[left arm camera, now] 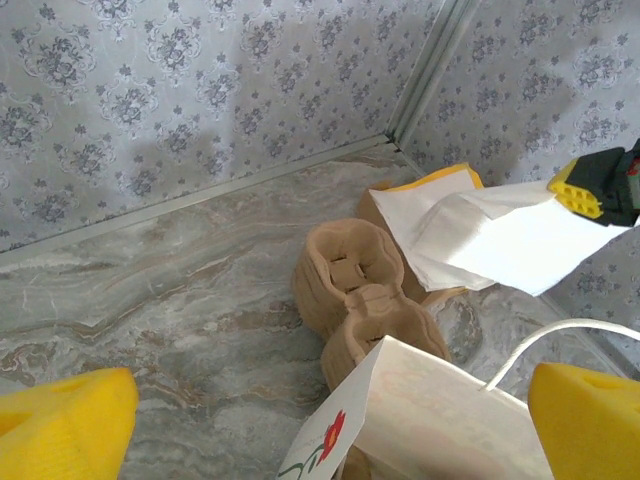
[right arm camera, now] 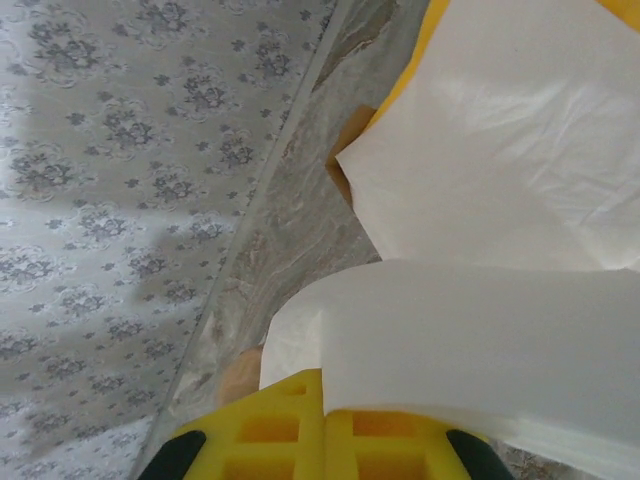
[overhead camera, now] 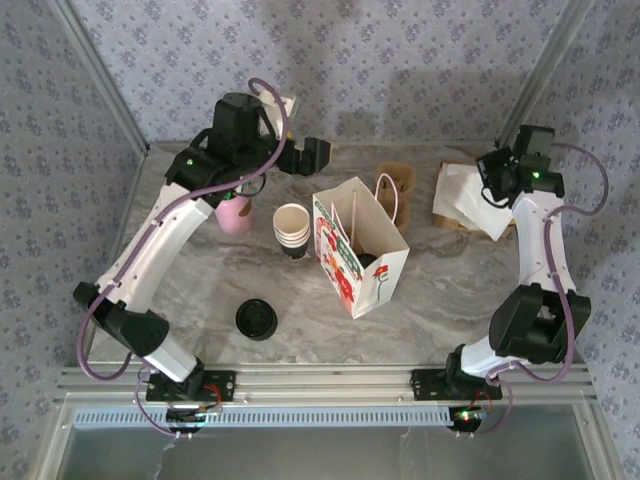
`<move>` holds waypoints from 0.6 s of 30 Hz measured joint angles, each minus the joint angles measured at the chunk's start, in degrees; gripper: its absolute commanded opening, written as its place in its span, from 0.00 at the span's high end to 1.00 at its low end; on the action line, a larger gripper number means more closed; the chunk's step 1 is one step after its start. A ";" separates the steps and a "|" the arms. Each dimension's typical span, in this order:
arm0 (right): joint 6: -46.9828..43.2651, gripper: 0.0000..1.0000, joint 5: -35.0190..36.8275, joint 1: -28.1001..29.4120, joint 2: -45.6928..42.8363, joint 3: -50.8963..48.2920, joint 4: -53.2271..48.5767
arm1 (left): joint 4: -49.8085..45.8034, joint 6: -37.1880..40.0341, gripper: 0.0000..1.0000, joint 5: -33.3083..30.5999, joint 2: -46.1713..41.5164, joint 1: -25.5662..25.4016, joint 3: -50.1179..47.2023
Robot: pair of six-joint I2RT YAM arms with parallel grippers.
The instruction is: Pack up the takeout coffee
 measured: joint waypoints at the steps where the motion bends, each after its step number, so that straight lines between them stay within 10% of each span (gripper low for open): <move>1: -0.50 1.00 0.00 0.00 0.00 0.76 -0.44 | -0.13 -0.02 0.00 -0.20 -0.02 -0.20 0.00; 18: -6.71 1.00 -10.05 4.07 -3.78 15.23 -3.26 | -1.70 2.03 0.00 -0.48 -3.89 -1.38 1.57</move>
